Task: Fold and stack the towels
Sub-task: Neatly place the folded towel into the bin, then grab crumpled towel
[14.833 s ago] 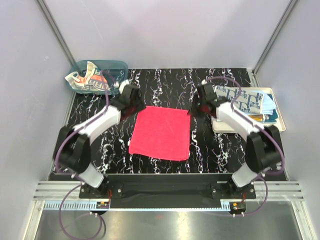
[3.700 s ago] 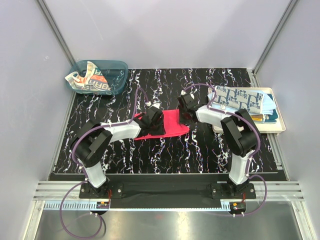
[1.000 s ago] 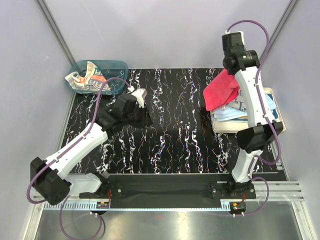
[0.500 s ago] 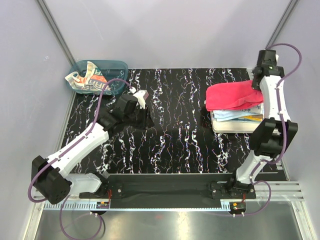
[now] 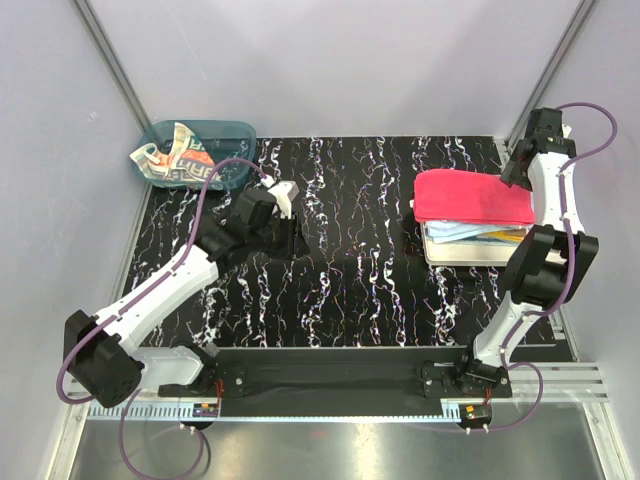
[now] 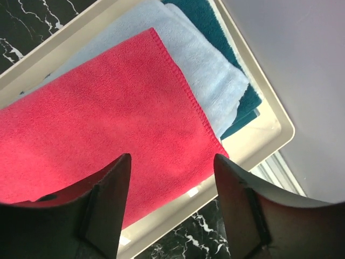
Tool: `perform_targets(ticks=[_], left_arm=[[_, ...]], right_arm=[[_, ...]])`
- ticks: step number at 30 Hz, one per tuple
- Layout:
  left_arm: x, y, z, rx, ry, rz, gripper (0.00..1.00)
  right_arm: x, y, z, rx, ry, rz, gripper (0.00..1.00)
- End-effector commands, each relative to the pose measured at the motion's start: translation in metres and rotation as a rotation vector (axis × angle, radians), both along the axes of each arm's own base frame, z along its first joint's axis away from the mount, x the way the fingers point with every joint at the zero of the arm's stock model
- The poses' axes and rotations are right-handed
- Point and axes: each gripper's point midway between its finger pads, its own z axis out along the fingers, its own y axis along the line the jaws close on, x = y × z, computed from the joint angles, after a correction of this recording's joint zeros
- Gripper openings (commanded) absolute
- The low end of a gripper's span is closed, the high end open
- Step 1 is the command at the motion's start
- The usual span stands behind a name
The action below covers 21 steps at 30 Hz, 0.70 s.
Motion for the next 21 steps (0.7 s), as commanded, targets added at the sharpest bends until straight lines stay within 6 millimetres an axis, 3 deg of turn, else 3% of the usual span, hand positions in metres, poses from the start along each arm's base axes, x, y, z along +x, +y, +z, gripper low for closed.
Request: perform_targets(ticks=[1, 4, 8, 9, 11, 13, 15, 16, 18, 19, 21], left_arm=[[0.003, -0.007, 0.008, -0.044, -0.026, -0.017, 0.34], [0.004, -0.007, 0.008, -0.045, -0.027, -0.013, 0.34], [0.007, -0.006, 0.006, -0.041, -0.030, 0.003, 0.34], [0.007, -0.006, 0.006, -0.041, -0.031, 0.006, 0.34], [0.010, -0.004, 0.008, -0.035, -0.039, 0.019, 0.34], [0.013, -0.003, 0.008, -0.028, -0.045, 0.038, 0.35], [0.017, -0.001, 0.009, -0.022, -0.049, 0.051, 0.35], [0.022, 0.003, 0.012, -0.010, -0.065, 0.080, 0.35], [0.030, 0.008, 0.016, -0.003, -0.076, 0.128, 0.36], [0.041, 0.018, 0.018, 0.016, -0.096, 0.190, 0.38], [0.063, 0.026, 0.032, -0.002, -0.117, 0.288, 0.38]], right_arm=[[0.001, 0.010, 0.035, 0.046, -0.097, -0.026, 0.68], [0.005, 0.044, 0.044, 0.200, -0.194, 0.055, 0.54], [0.007, 0.085, 0.038, 0.304, -0.257, 0.121, 0.53], [0.008, 0.104, 0.044, 0.310, -0.277, 0.167, 0.54], [0.010, 0.123, 0.047, 0.311, -0.306, 0.189, 0.54], [0.009, 0.161, 0.049, 0.327, -0.323, 0.281, 0.54], [0.001, 0.173, 0.046, 0.314, -0.328, 0.287, 0.54], [-0.002, 0.204, 0.044, 0.331, -0.326, 0.358, 0.55], [-0.010, 0.226, 0.037, 0.377, -0.343, 0.395, 0.54], [-0.014, 0.245, 0.034, 0.388, -0.340, 0.439, 0.55], [-0.022, 0.261, 0.025, 0.401, -0.337, 0.467, 0.55]])
